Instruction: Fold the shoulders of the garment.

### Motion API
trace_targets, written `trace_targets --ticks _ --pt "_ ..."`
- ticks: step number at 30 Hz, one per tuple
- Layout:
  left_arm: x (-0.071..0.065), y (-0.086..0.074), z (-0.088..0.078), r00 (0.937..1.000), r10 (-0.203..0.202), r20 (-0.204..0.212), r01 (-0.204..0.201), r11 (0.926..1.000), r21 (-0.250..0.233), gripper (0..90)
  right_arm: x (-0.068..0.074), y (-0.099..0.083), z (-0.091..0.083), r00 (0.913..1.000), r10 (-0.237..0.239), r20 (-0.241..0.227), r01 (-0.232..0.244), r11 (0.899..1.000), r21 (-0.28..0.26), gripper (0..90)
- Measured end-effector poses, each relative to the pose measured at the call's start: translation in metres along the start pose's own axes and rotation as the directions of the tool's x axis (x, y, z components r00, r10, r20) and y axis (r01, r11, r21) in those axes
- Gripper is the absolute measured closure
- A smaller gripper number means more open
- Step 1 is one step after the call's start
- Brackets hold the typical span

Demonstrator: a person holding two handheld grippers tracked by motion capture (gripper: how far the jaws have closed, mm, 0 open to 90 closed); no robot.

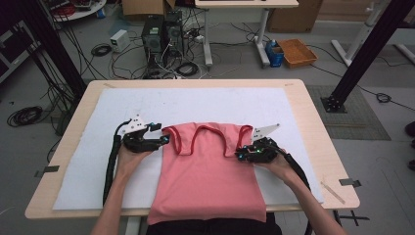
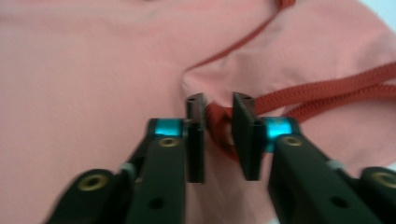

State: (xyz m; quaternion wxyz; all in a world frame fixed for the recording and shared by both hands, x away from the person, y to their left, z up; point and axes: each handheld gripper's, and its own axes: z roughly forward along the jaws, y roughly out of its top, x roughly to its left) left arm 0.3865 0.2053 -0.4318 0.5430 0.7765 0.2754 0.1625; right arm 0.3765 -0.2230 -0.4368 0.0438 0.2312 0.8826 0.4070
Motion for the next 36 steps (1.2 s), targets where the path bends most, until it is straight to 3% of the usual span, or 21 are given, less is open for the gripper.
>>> trace_targets --ticks 2,4,6,11,13,17,19,22,25,29,33,36 --pt "-0.007 0.002 0.002 0.9989 0.011 0.046 -0.010 0.9999 -0.005 41.4 0.003 0.003 -0.006 1.0000 -0.002 0.007 0.002 0.999 -0.037 62.9" --pt "-0.013 0.002 0.006 0.9939 0.031 0.106 -0.032 0.9994 0.012 43.1 0.005 0.006 -0.011 0.9997 -0.017 0.018 0.018 0.998 -0.066 61.4" --pt "-0.019 0.004 0.011 0.9853 0.041 0.166 -0.050 0.9974 0.052 44.3 0.008 0.007 -0.014 0.9990 -0.033 0.030 0.036 0.997 -0.075 60.7" --pt "-0.035 0.009 0.024 0.9655 0.092 0.243 -0.127 0.9831 0.132 48.7 0.013 0.005 -0.006 0.9970 -0.070 0.033 0.071 0.997 -0.043 60.0" --pt "-0.039 0.007 0.030 0.9661 0.099 0.238 -0.142 0.9753 0.169 55.0 0.014 0.003 0.001 0.9962 -0.080 0.035 0.081 0.997 -0.016 61.0" --pt "-0.037 0.000 0.041 0.9678 0.040 0.249 -0.109 0.9561 0.272 65.5 0.016 0.001 0.010 0.9948 -0.093 0.043 0.092 0.995 0.026 65.2" --pt "-0.037 -0.001 0.043 0.9700 0.055 0.237 -0.126 0.9471 0.295 66.5 0.016 0.000 0.012 0.9942 -0.098 0.045 0.096 0.995 0.037 67.3" --pt "-0.039 -0.002 0.044 0.9737 0.087 0.211 -0.149 0.9414 0.302 72.0 0.014 -0.002 0.014 0.9943 -0.094 0.051 0.092 0.995 0.041 72.7" --pt "-0.040 -0.002 0.043 0.9749 0.091 0.203 -0.150 0.9431 0.297 80.2 0.013 -0.002 0.013 0.9937 -0.098 0.054 0.096 0.995 0.039 80.7" --pt "-0.039 0.000 0.036 0.9650 0.100 0.242 -0.170 0.9427 0.287 85.6 0.013 -0.001 0.008 0.9936 -0.103 0.046 0.102 0.994 0.029 85.2" --pt "-0.036 0.005 0.022 0.9464 0.081 0.313 -0.165 0.9529 0.254 85.6 0.012 -0.002 -0.001 0.9947 -0.098 0.031 0.098 0.995 0.008 85.6" --pt "-0.035 0.004 0.018 0.9325 0.065 0.355 -0.161 0.9546 0.250 85.6 0.012 -0.006 -0.004 0.9960 -0.087 -0.021 0.087 0.996 0.021 85.7"
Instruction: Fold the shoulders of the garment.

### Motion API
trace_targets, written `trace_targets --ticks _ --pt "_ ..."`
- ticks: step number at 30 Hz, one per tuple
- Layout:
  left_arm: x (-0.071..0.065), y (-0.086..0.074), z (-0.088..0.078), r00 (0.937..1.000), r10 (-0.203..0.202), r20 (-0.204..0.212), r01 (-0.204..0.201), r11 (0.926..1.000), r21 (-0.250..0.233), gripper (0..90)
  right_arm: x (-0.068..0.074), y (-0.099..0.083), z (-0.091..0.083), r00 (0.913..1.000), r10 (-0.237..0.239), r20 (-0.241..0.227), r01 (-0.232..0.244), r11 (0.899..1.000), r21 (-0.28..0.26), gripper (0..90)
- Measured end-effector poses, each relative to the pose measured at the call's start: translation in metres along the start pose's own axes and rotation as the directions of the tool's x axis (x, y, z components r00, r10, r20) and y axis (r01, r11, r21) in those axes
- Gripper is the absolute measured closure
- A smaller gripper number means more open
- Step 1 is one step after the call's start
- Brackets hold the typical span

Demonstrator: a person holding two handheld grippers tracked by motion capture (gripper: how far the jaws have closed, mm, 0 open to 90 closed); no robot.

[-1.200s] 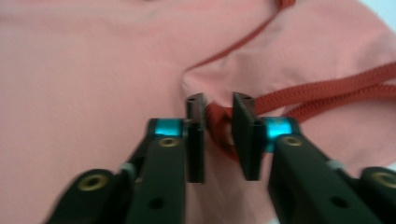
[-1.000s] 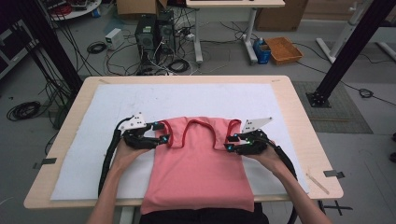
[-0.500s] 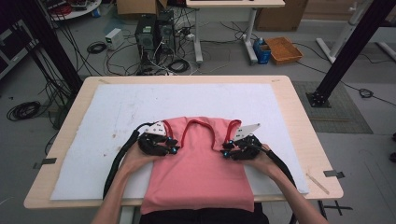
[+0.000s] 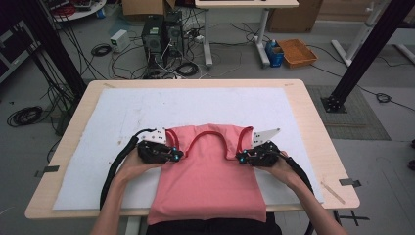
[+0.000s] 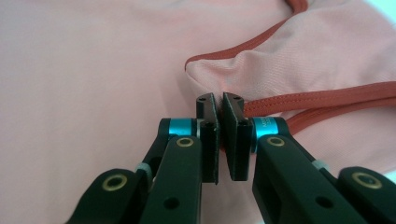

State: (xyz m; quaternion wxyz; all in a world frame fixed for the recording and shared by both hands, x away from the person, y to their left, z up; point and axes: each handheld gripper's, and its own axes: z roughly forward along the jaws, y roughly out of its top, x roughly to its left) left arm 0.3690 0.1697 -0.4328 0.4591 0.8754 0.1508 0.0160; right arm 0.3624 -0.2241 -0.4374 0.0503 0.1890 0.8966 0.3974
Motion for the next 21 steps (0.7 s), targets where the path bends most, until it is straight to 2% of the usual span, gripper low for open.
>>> trace_targets --ticks 3,6,11,17,19,21 --pt "-0.001 -0.003 0.003 0.9993 0.000 0.038 -0.001 0.9993 0.036 85.5 0.003 -0.003 -0.003 0.9989 -0.004 -0.048 0.004 1.000 0.005 85.6" --pt "-0.002 -0.004 0.008 0.9976 0.009 0.069 -0.014 0.9976 0.068 85.1 0.006 -0.005 -0.005 0.9972 -0.004 -0.075 0.006 1.000 0.029 85.6" --pt "-0.003 -0.007 0.010 0.9967 -0.002 0.081 -0.006 0.9960 0.089 84.7 0.007 -0.008 -0.002 0.9977 -0.017 -0.065 0.021 0.997 0.070 85.5" --pt "-0.002 -0.009 0.013 0.9949 -0.010 0.100 0.000 0.9951 0.099 83.3 0.005 -0.010 -0.003 0.9970 -0.011 -0.077 0.015 0.998 0.059 85.0" --pt "-0.002 -0.009 0.012 0.9948 -0.009 0.101 -0.001 0.9954 0.096 82.5 0.005 -0.010 -0.003 0.9963 -0.003 -0.086 0.008 0.999 0.054 81.3" --pt "-0.003 -0.009 0.012 0.9945 -0.001 0.105 -0.008 0.9956 0.093 79.1 0.004 -0.010 -0.003 0.9959 0.007 -0.090 -0.003 0.999 0.045 69.8"
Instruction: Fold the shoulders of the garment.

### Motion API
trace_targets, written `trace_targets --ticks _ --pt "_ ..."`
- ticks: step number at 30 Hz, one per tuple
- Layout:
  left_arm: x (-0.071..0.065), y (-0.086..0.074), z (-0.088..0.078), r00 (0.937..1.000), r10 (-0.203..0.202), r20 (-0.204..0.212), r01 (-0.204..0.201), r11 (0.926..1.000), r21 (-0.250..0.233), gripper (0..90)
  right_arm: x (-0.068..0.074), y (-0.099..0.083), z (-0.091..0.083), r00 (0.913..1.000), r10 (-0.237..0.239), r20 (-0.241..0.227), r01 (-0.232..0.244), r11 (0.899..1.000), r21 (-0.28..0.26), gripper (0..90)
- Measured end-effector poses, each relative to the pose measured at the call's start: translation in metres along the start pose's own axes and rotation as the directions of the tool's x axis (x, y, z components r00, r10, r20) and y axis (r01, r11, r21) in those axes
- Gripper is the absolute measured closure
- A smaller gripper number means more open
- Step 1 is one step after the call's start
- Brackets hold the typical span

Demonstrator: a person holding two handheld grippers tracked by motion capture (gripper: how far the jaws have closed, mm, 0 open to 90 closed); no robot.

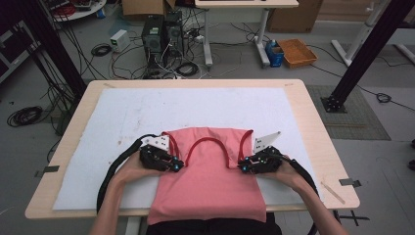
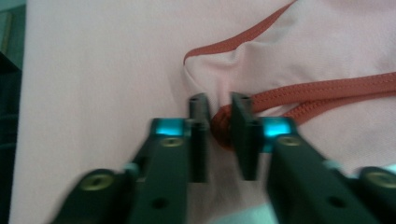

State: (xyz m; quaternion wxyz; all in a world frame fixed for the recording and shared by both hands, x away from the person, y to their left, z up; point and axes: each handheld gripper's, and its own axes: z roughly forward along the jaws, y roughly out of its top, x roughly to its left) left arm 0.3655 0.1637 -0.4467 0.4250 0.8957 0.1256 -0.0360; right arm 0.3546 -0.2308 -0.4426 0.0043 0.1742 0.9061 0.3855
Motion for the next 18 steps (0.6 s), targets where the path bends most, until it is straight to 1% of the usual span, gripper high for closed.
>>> trace_targets --ticks 2,3,4,5,7,9,10,11,13,14,15,16,18 --pt "-0.001 0.001 -0.001 0.9998 0.015 -0.013 -0.015 0.9998 -0.010 71.4 -0.001 0.000 -0.002 1.0000 0.007 0.003 -0.007 1.000 -0.018 59.8" --pt "-0.001 0.001 -0.003 0.9997 0.012 -0.023 -0.012 0.9996 -0.026 65.3 -0.001 0.001 -0.003 0.9997 0.015 0.021 -0.015 0.999 -0.037 51.9" --pt "-0.001 0.001 -0.005 0.9993 0.011 -0.035 -0.012 0.9990 -0.043 59.5 -0.002 0.001 -0.005 0.9990 0.021 0.039 -0.019 0.998 -0.052 46.2" --pt "-0.001 0.002 -0.008 0.9986 0.013 -0.052 -0.016 0.9981 -0.059 55.3 -0.002 0.001 -0.007 0.9978 0.029 0.059 -0.025 0.997 -0.071 39.4" --pt "0.000 0.002 -0.015 0.9964 0.006 -0.084 -0.014 0.9950 -0.099 46.3 -0.004 0.000 -0.010 0.9949 0.042 0.092 -0.032 0.994 -0.106 32.4" --pt "0.001 0.003 -0.021 0.9926 -0.008 -0.121 -0.009 0.9903 -0.139 39.0 -0.005 0.000 -0.012 0.9915 0.049 0.121 -0.033 0.991 -0.129 23.8" --pt "0.002 0.003 -0.024 0.9900 -0.009 -0.141 -0.013 0.9882 -0.153 35.7 -0.006 -0.001 -0.013 0.9893 0.058 0.134 -0.039 0.990 -0.138 21.0" --pt "0.002 0.002 -0.027 0.9874 -0.021 -0.157 -0.005 0.9857 -0.168 33.6 -0.008 -0.001 -0.013 0.9865 0.067 0.149 -0.046 0.988 -0.144 20.4" --pt "0.004 0.001 -0.032 0.9808 -0.033 -0.192 -0.003 0.9828 -0.185 29.0 -0.010 -0.003 -0.015 0.9785 0.087 0.187 -0.057 0.986 -0.159 18.0" --pt "0.006 0.000 -0.035 0.9770 -0.036 -0.210 -0.005 0.9822 -0.188 28.2 -0.012 -0.003 -0.015 0.9756 0.096 0.198 -0.062 0.984 -0.169 18.0" --pt "0.007 -0.001 -0.037 0.9712 -0.046 -0.234 0.000 0.9812 -0.193 27.4 -0.014 -0.005 -0.016 0.9701 0.104 0.219 -0.064 0.981 -0.183 18.0" --pt "0.009 -0.002 -0.038 0.9637 -0.050 -0.262 0.000 0.9819 -0.189 25.1 -0.016 -0.006 -0.017 0.9621 0.115 0.247 -0.067 0.978 -0.197 18.0" --pt "0.014 -0.005 -0.041 0.9493 -0.066 -0.307 0.007 0.9818 -0.190 24.6 -0.022 -0.010 -0.019 0.9427 0.143 0.301 -0.078 0.973 -0.218 18.0"
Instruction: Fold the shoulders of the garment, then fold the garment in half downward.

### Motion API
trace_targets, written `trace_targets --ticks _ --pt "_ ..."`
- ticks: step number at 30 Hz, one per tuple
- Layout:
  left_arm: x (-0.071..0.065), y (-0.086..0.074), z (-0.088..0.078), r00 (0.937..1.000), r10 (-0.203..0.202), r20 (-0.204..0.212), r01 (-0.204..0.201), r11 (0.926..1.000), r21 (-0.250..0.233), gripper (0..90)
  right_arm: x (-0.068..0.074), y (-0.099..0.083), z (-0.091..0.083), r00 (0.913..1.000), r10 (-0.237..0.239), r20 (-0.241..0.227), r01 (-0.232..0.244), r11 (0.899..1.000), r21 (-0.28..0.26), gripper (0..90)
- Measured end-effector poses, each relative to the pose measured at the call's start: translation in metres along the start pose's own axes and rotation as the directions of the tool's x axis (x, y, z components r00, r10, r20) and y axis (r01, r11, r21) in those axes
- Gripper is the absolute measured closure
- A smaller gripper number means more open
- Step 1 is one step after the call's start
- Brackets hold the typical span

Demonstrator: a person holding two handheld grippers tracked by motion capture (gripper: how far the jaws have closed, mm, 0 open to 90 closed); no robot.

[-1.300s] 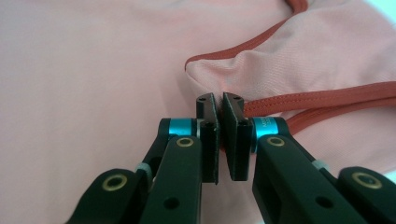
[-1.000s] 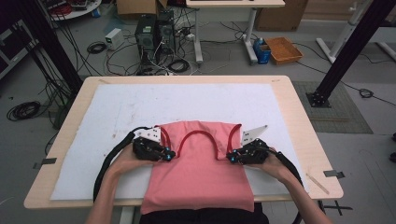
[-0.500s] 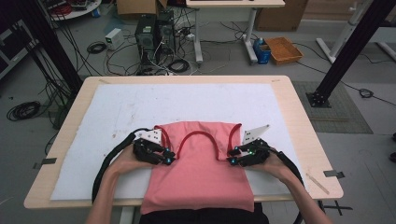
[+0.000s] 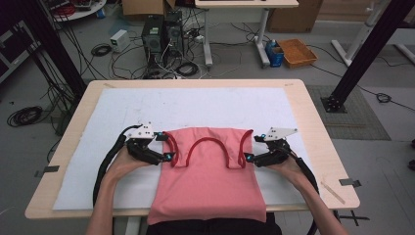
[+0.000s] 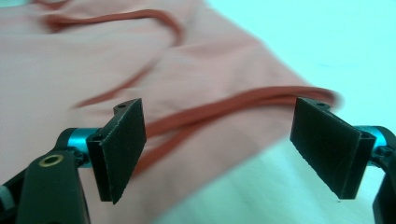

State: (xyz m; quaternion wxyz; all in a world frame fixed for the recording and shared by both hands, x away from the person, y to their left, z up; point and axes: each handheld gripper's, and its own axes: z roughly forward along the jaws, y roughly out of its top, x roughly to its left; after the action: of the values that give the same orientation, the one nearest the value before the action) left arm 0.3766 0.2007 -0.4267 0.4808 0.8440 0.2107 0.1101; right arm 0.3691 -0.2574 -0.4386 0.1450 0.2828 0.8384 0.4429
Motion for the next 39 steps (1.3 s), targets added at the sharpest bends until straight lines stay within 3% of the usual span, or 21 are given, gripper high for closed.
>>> trace_targets --ticks 3,7,9,10,12,15,18,22,28,39 --pt "0.008 -0.003 0.001 0.9978 -0.008 -0.066 0.009 0.9999 0.008 23.8 -0.010 -0.006 -0.002 0.9977 0.033 0.059 -0.032 0.999 -0.019 18.0" --pt "0.016 -0.006 -0.001 0.9902 -0.034 -0.135 0.037 0.9992 0.018 23.7 -0.021 -0.012 -0.005 0.9908 0.074 0.113 -0.070 0.997 -0.033 18.0" --pt "0.018 -0.011 -0.003 0.9828 -0.053 -0.177 0.050 0.9984 -0.026 23.7 -0.025 -0.014 -0.006 0.9881 0.088 0.126 -0.085 0.996 -0.034 18.0" --pt "0.020 -0.015 -0.005 0.9773 -0.092 -0.191 0.081 0.9948 -0.061 23.7 -0.026 -0.014 -0.006 0.9865 0.096 0.132 -0.093 0.995 -0.032 18.0" --pt "0.025 -0.020 -0.009 0.9674 -0.134 -0.215 0.119 0.9893 -0.085 23.7 -0.027 -0.015 -0.007 0.9850 0.100 0.140 -0.096 0.995 -0.037 18.0" --pt "0.031 -0.026 -0.015 0.9530 -0.170 -0.251 0.153 0.9844 -0.087 23.7 -0.027 -0.014 -0.006 0.9822 0.092 0.163 -0.088 0.996 -0.035 18.0" --pt "0.033 -0.030 -0.017 0.9476 -0.178 -0.265 0.159 0.9831 -0.091 23.7 -0.028 -0.015 -0.006 0.9822 0.097 0.161 -0.093 0.995 -0.035 18.0" --pt "0.034 -0.032 -0.015 0.9446 -0.175 -0.277 0.163 0.9843 -0.067 23.7 -0.029 -0.015 -0.006 0.9815 0.103 0.161 -0.099 0.995 -0.034 18.0" --pt "0.036 -0.033 -0.015 0.9380 -0.198 -0.285 0.185 0.9802 -0.071 23.7 -0.027 -0.014 -0.005 0.9822 0.085 0.167 -0.082 0.996 -0.024 18.0" --pt "0.036 -0.033 -0.013 0.9366 -0.193 -0.292 0.185 0.9811 -0.057 23.9 -0.026 -0.013 -0.003 0.9770 0.080 0.198 -0.081 0.997 -0.004 18.1"
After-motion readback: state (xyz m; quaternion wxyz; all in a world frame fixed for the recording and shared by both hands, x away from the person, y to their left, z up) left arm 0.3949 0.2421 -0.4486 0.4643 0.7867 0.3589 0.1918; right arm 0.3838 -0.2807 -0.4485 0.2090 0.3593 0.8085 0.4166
